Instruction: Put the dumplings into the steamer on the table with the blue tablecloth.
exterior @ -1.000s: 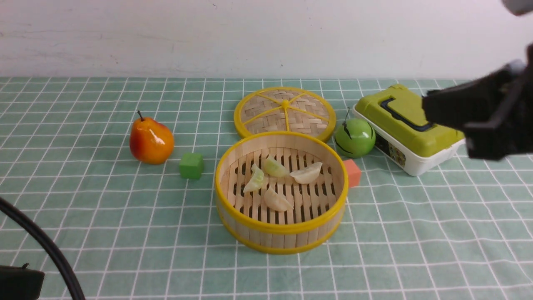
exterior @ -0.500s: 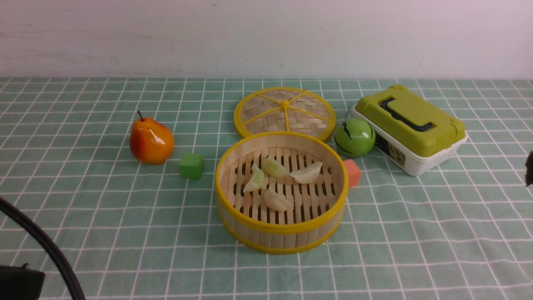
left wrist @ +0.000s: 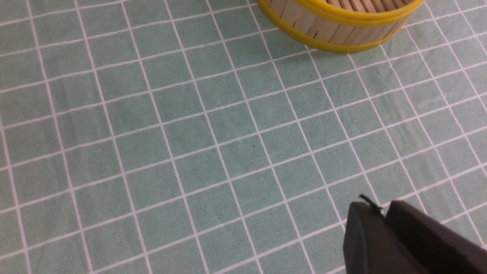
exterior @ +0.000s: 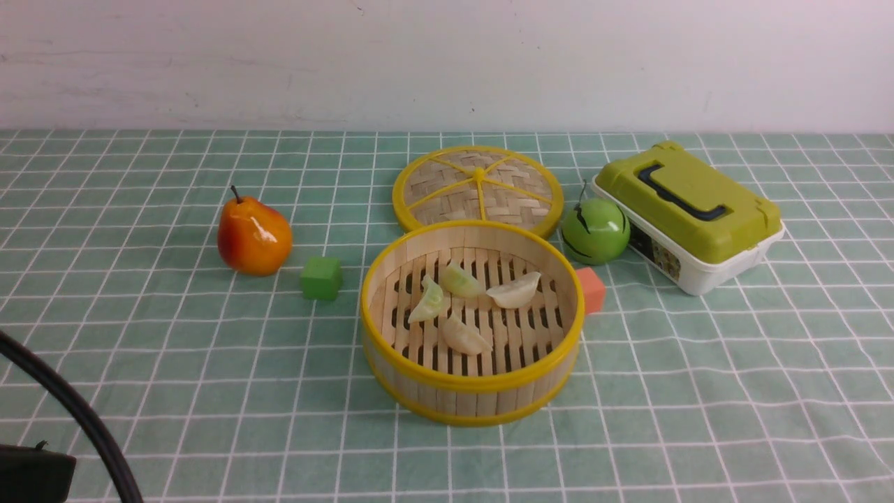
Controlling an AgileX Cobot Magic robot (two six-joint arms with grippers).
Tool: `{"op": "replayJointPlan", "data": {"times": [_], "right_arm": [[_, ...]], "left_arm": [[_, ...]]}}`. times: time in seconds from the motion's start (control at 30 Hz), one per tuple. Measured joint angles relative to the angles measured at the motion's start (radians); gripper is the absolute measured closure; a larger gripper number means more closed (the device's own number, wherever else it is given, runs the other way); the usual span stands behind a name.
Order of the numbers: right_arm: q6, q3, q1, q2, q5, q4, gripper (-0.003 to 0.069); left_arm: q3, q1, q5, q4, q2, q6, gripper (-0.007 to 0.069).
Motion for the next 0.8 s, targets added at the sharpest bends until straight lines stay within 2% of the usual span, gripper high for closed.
{"op": "replayJointPlan", "data": {"times": [0.17, 0.2, 0.23, 0.33, 0.5, 0.8], "right_arm": [[0.061, 0.191, -0.232, -0.182, -0.013, -0.027, 0.068], [0.064, 0.197, -0.241, -0.189, -0.013, -0.027, 0.068], [0.086, 0.237, -0.311, -0.234, 0.006, -0.05, 0.068], [0.11, 0.285, -0.374, -0.249, 0.042, -0.076, 0.068], [0.125, 0.345, -0.388, -0.249, 0.063, -0.124, 0.068], [0.129, 0.35, -0.379, -0.25, 0.151, -0.135, 0.068]], "left_arm": [[0.0, 0.0, 0.0, 0.0, 0.0, 0.0, 0.0553], [0.0, 0.0, 0.0, 0.0, 0.0, 0.0, 0.0553], [0.0, 0.0, 0.0, 0.0, 0.0, 0.0, 0.0551], [0.0, 0.0, 0.0, 0.0, 0.0, 0.0, 0.055], [0.0, 0.0, 0.0, 0.0, 0.0, 0.0, 0.0544], [0.0, 0.0, 0.0, 0.0, 0.0, 0.0, 0.0534]]}}
